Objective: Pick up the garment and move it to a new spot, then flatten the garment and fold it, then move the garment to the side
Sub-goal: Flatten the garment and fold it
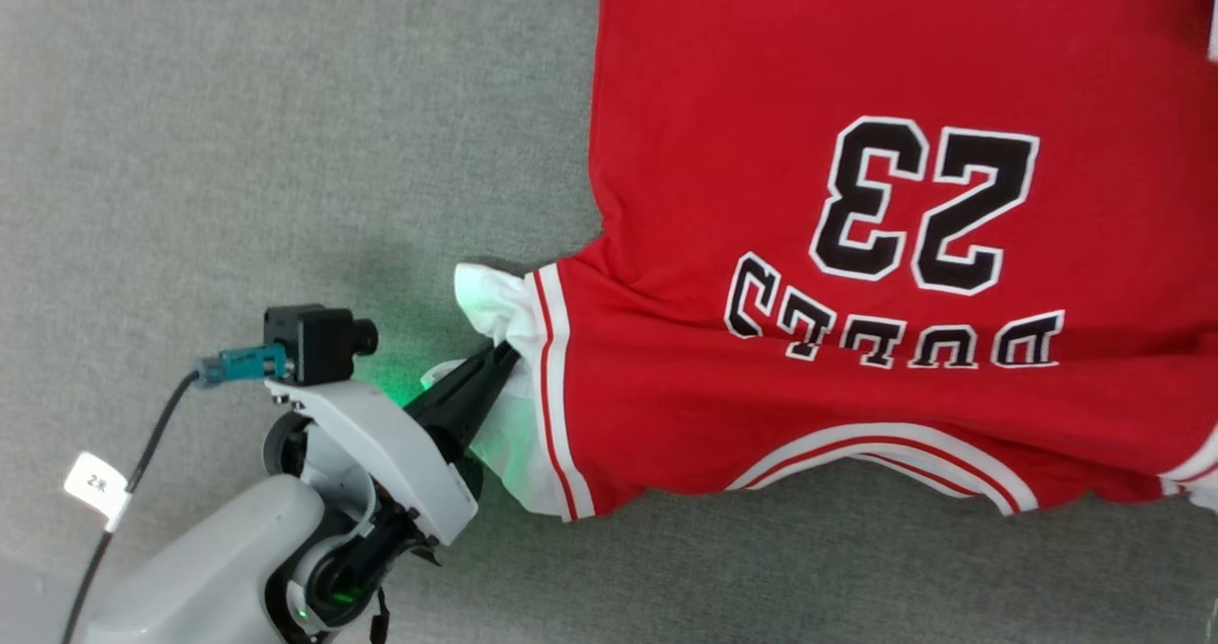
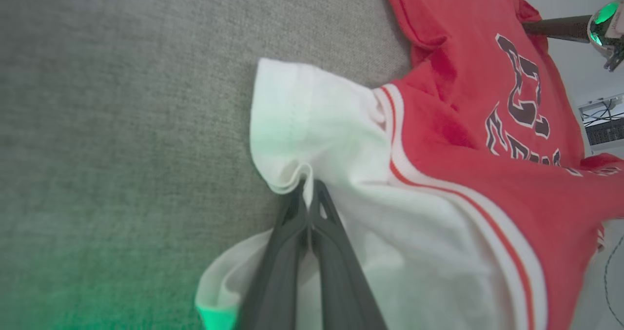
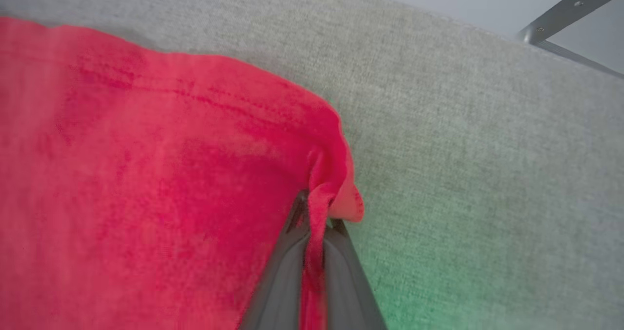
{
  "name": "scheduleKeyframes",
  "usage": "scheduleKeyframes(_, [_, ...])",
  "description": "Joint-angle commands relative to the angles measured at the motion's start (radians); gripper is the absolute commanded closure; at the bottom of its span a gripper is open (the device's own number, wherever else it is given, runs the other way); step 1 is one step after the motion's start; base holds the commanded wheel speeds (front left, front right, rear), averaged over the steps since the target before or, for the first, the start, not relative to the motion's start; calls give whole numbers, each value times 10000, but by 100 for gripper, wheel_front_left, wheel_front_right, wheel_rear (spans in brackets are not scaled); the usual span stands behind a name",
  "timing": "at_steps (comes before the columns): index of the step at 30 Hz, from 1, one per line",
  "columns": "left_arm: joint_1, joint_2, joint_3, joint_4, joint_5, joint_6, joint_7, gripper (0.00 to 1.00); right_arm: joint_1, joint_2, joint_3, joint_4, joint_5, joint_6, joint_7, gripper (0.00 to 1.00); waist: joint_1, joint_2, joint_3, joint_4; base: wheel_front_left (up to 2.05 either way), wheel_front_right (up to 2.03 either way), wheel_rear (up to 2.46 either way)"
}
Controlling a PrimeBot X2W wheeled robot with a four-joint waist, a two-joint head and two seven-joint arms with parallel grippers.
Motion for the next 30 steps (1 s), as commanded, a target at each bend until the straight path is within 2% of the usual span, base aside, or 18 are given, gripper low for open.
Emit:
scheduleKeyframes(1, [250, -16, 0, 673, -137, 416, 23, 100, 644, 27, 114, 326, 250, -7, -15, 100, 0, 0, -402, -266, 0, 0, 0])
scheduleKeyframes(4, [347, -76, 73, 713, -208, 415, -93, 100, 895, -92, 335, 268, 489, -7, -190, 100, 0, 0, -663, -391, 0, 0, 0])
scheduleKeyframes(8, [564, -67, 198, 838, -318, 456, -331, 100, 1685, -325, 812, -408, 1519, -7, -675, 100, 0, 0, -1299, -707, 0, 0, 0])
scheduleKeyframes(17, [1090, 99, 453, 816, -453, 783, -814, 100, 4333, -1931, 1594, -3303, 3449, -9, -887, 100, 0, 0, -2377, -1500, 0, 0, 0])
scheduleKeyframes(25, [1375, 517, 591, 411, -556, 1052, -833, 100, 7808, -3113, 1028, -6414, 4517, -9, -143, 100, 0, 0, -2678, -1981, 0, 0, 0])
scheduleKeyframes(30, [1554, 735, 679, 159, -625, 1213, -891, 100, 10153, -2919, 275, -8074, 4876, -9, 170, 100, 0, 0, -2723, -2199, 0, 0, 0])
